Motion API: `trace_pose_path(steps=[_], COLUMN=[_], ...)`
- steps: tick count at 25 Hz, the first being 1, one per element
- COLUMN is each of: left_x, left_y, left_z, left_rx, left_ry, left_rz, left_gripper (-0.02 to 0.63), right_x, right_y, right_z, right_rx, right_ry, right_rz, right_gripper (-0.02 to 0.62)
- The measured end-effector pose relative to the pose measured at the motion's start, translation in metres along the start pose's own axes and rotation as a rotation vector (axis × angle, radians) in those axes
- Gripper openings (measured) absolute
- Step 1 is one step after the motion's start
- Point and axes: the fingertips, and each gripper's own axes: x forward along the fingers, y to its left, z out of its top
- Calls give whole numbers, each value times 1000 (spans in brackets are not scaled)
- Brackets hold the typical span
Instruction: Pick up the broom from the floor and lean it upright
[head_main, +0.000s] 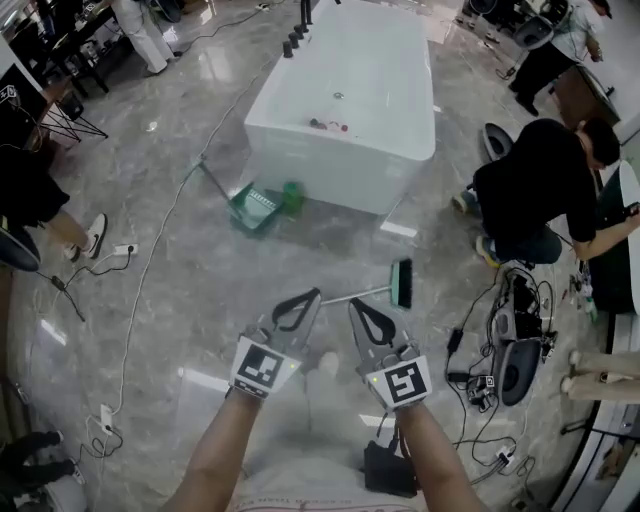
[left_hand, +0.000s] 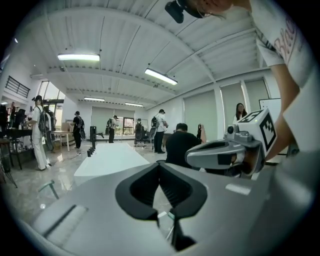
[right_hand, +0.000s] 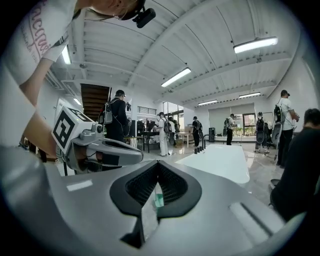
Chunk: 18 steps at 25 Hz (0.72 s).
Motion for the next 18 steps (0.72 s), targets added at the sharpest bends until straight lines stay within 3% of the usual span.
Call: trace_pose_path(steps=[4,7,11,18], left_x=[18,32,51,69], left_y=[11,17,28,25], left_z=[-59,-126,-224,-412], left_rx=[-8,-20,-93,-175], left_ry=[69,166,241,423], left_rz=[-32,-59,-74,-84], left_gripper=[0,0,0,0], right_x=[26,44,73,121], right_y=[1,3,8,27], right_z=[-54,-111,-218,-407], right_rx=[13,41,73,67], right_ry=[92,168,316,546], right_rz=[-1,-10,3,123], right_gripper=[2,2,2,2])
